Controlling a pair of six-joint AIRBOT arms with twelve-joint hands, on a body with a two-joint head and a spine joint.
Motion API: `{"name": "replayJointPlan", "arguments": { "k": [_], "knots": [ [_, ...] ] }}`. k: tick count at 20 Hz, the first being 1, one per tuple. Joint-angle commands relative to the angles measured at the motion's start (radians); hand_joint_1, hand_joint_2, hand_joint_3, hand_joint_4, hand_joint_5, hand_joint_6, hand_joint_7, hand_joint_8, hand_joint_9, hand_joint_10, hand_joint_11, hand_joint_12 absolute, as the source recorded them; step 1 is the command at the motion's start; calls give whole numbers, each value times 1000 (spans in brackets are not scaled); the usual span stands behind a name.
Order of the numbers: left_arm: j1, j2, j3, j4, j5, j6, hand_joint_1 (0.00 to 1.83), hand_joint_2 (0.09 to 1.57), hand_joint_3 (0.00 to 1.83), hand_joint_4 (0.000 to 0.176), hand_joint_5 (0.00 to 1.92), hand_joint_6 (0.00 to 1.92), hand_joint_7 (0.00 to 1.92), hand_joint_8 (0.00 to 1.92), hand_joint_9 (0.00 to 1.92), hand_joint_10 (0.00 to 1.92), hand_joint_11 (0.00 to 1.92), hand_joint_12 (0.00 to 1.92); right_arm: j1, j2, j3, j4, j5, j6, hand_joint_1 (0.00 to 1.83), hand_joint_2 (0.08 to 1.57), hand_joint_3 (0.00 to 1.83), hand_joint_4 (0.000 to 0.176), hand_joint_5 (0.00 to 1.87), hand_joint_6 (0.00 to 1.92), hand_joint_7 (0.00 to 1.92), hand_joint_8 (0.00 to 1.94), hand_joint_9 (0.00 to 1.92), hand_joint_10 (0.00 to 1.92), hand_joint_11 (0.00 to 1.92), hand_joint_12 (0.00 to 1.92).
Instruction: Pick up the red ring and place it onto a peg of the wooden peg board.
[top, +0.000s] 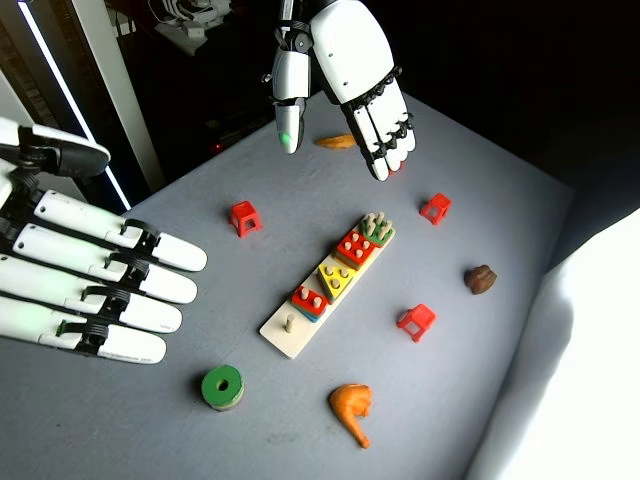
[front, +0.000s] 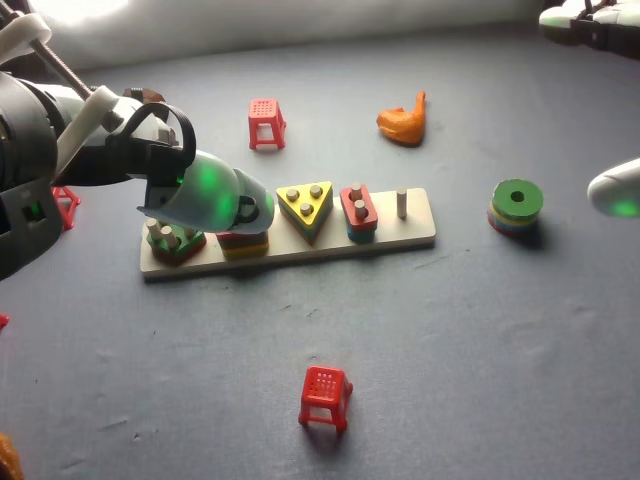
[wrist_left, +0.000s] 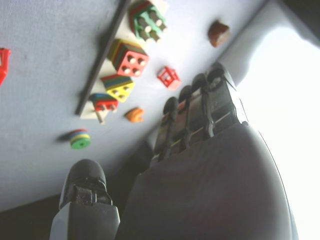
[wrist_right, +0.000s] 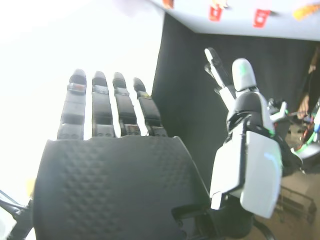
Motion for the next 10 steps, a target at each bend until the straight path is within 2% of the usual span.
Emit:
{"name": "replayJointPlan", "arguments": {
  "k": [1, 2, 6, 7, 10],
  "knots": [
    [-7, 1, 1, 78, -8, 3, 0, 1147, 0, 0, 19, 8, 0, 0, 0, 0, 0, 0, 7, -6, 17, 6, 106, 3, 439, 1040, 28, 0, 0, 0, 0, 0, 0, 0, 0, 0],
    [-7, 1, 1, 78, -8, 3, 0, 1148, 0, 0, 3, 1, 0, 0, 0, 0, 0, 0, -5, -28, 47, 6, 104, 3, 619, 1038, 21, 0, 6, 2, 10, 4, 8, 3, 10, 5],
    [-7, 1, 4, 72, -8, 3, 0, 1161, 0, 0, 8, 3, 0, 0, 0, 0, 0, 0, -65, -131, 144, 6, 106, 3, 1133, 992, 0, 0, 2, 0, 34, 8, 35, 11, 68, 43],
    [-7, 1, 4, 72, -8, 1, 0, 1167, 0, 0, 9, 3, 0, 0, 0, 0, 0, 0, -90, -165, 171, 13, 111, 3, 1206, 959, 0, 0, 6, 1, 43, 4, 52, 11, 13, 276],
    [-7, 1, 3, 72, -8, -5, 0, 1178, 0, 0, 20, 7, 6, 3, 0, 0, 0, 0, -142, -262, 262, 56, 124, 3, 1277, 971, 4, 0, 122, 22, 138, 14, 137, 24, 0, 553]
  ]
}}
